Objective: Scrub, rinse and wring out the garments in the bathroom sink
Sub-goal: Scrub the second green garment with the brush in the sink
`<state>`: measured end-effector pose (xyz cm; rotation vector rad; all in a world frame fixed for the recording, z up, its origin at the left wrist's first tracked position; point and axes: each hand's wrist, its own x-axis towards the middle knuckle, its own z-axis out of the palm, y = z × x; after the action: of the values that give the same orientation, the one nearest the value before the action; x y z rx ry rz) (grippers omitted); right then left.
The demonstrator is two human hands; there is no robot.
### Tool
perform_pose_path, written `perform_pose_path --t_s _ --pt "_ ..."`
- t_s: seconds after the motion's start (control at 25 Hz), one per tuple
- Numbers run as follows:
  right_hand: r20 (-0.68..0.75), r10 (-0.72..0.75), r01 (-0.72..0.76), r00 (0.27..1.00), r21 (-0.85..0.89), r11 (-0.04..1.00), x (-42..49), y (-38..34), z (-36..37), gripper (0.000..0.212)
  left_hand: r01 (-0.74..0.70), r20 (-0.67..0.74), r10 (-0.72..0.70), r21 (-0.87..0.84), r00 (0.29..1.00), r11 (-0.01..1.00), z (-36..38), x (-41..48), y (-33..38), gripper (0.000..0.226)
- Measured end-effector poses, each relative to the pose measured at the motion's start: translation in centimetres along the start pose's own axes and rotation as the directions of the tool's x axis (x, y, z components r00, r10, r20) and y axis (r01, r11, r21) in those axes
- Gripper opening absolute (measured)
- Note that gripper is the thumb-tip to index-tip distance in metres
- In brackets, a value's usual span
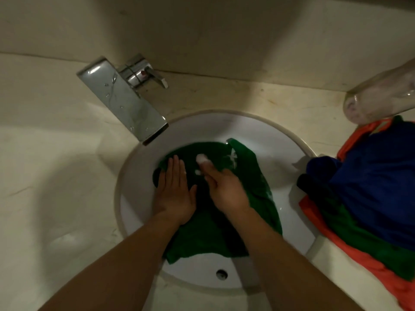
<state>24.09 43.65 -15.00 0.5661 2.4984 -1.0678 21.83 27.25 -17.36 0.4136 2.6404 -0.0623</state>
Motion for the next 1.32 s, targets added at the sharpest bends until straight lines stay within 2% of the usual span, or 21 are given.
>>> perform_pose_path --t_s 0.04,0.12,0.2,0.24,0.32,0.4,0.44,0.52,0.6,0.64,0.72,0.8,0.88,0.92,1.0,1.04,1.08,1.12,1.2,1.24,1.32 --pt "-0.042 0.111 -0.113 0.993 -0.057 0.992 0.7 1.8 -2.3 0.03 0.006 -0.009 -0.006 0.014 1.0 1.0 0.0 0.2 -0.1 0.074" --pt "-0.146 0.211 -0.237 0.966 -0.188 0.953 -0.4 5.0 -7.4 0.033 -0.019 0.01 0.019 0.018 1.0 1.0 0.0 -0.1 0.2 0.073" --pt "-0.209 0.254 -0.282 0.944 -0.116 0.952 -1.6 4.1 -7.9 0.039 -0.043 -0.016 0.043 -0.03 0.999 0.999 0.5 -0.3 0.2 0.071" --pt "-0.192 0.177 -0.186 0.965 -0.032 0.982 -1.5 2.1 -5.8 0.039 -0.05 -0.059 0.046 -0.064 0.997 0.997 0.6 -0.3 0.1 0.07" --pt "-0.023 -0.121 0.121 0.992 0.013 0.993 -1.0 -1.2 0.6 0.043 -0.043 -0.104 0.035 -0.073 0.994 0.996 0.8 -0.1 0.1 0.072" --pt "0.018 -0.171 0.171 0.985 -0.052 0.984 -0.9 -1.3 1.4 0.045 -0.02 -0.117 0.013 -0.058 0.993 0.998 1.1 0.2 -0.3 0.072" --pt "-0.025 -0.046 0.044 0.999 -0.091 0.995 -0.3 0.1 -0.6 0.04 -0.012 -0.111 0.007 -0.046 0.994 0.999 1.3 0.2 -0.4 0.072" --pt "-0.128 0.258 -0.271 0.958 -0.096 0.958 -0.4 4.1 -5.1 0.035 -0.03 -0.048 0.028 -0.05 0.998 0.998 0.8 -0.1 -0.2 0.071" --pt "-0.221 0.304 -0.332 0.927 -0.098 0.938 -1.8 4.5 -6.5 0.041 -0.051 -0.05 0.049 -0.043 0.998 0.998 1.0 -0.3 -0.2 0.073" --pt "-0.215 0.245 -0.264 0.945 -0.061 0.963 -1.9 2.8 -5.0 0.044 -0.045 -0.068 0.042 -0.034 0.997 0.998 0.9 -0.4 -0.1 0.075" --pt "-0.073 -0.052 0.05 0.996 -0.027 0.998 -1.7 -1.1 0.2 0.048 -0.034 -0.118 0.028 -0.046 0.993 0.998 0.7 -0.2 0.0 0.075" --pt "0.019 -0.15 0.151 0.989 -0.07 0.986 -1.5 -2.4 1.9 0.049 -0.036 -0.118 0.03 -0.044 0.993 0.998 0.7 -0.2 0.1 0.074" --pt "-0.038 0.133 -0.137 0.99 -0.112 0.984 0.0 1.0 -2.1 0.034 -0.006 -0.086 0.0 -0.071 0.996 0.997 0.6 0.0 0.0 0.07" --pt "-0.109 0.265 -0.278 0.958 -0.138 0.951 -0.2 3.2 -4.5 0.032 -0.007 -0.05 0.003 -0.076 0.999 0.997 0.4 -0.1 0.1 0.07" --pt "-0.24 0.329 -0.366 0.913 -0.13 0.921 -1.4 4.9 -7.0 0.039 -0.021 0.014 0.021 -0.045 1.0 0.999 0.1 -0.2 0.3 0.071" --pt "-0.26 0.326 -0.353 0.909 -0.063 0.934 -1.7 3.3 -5.9 0.043 -0.017 0.033 0.017 -0.029 0.999 0.999 -0.2 -0.2 0.3 0.072" --pt "-0.226 0.214 -0.222 0.95 -0.007 0.975 -1.5 1.0 -3.6 0.047 -0.009 0.045 0.01 -0.018 0.999 1.0 -0.4 -0.1 0.3 0.072" --pt "-0.155 0.015 -0.02 0.988 -0.03 0.999 -1.2 -0.9 -0.2 0.048 -0.009 0.061 0.009 0.004 0.998 1.0 -0.6 0.0 0.3 0.072" --pt "-0.025 -0.195 0.189 0.981 -0.14 0.972 -2.0 -2.4 3.0 0.048 -0.005 0.09 0.001 0.046 0.996 0.999 -0.6 -0.1 -0.1 0.073" --pt "-0.001 -0.185 0.182 0.983 -0.166 0.969 -1.8 -2.1 1.5 0.048 -0.001 0.086 -0.002 0.037 0.996 0.999 -0.5 -0.2 -0.2 0.072" --pt "-0.049 0.162 -0.168 0.986 -0.187 0.968 -0.1 1.7 -3.7 0.035 0.012 0.097 -0.01 -0.017 0.995 1.0 -0.6 -0.4 -0.3 0.069"
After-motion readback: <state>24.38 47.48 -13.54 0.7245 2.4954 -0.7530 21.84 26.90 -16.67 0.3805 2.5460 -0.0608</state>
